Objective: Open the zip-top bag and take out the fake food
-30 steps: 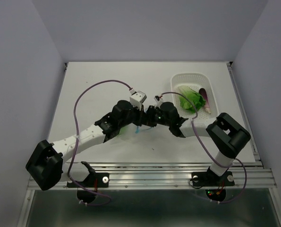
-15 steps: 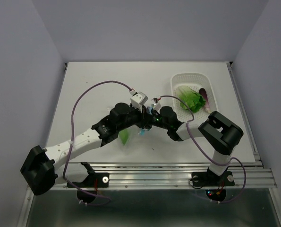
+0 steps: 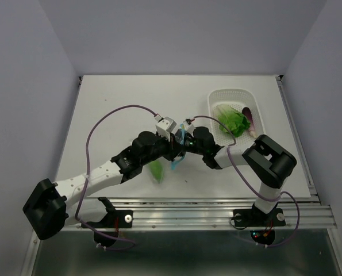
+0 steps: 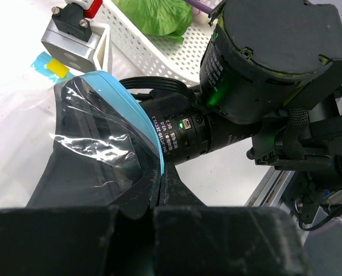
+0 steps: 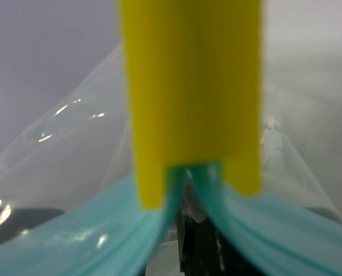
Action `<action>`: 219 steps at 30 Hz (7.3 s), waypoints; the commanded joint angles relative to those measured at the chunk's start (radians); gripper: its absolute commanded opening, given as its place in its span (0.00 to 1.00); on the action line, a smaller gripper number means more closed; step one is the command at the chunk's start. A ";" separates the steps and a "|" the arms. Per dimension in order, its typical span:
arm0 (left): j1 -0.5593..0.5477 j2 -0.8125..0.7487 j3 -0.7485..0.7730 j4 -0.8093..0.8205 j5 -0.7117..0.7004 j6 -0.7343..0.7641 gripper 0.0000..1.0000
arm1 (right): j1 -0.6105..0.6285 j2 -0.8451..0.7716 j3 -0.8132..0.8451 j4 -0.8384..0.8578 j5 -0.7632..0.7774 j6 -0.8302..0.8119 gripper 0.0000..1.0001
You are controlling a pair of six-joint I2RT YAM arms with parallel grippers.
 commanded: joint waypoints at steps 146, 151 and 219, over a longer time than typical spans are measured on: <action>0.317 -0.065 -0.271 -0.304 -0.173 -0.673 0.00 | 0.128 0.124 0.149 -0.331 0.053 -0.364 0.62; 0.317 -0.045 -0.266 -0.270 -0.157 -0.654 0.00 | 0.139 0.165 0.192 -0.331 0.064 -0.335 0.61; 0.501 -0.046 0.338 -0.592 -0.493 -0.309 0.99 | -0.481 -0.381 0.329 -1.207 0.509 -0.975 0.82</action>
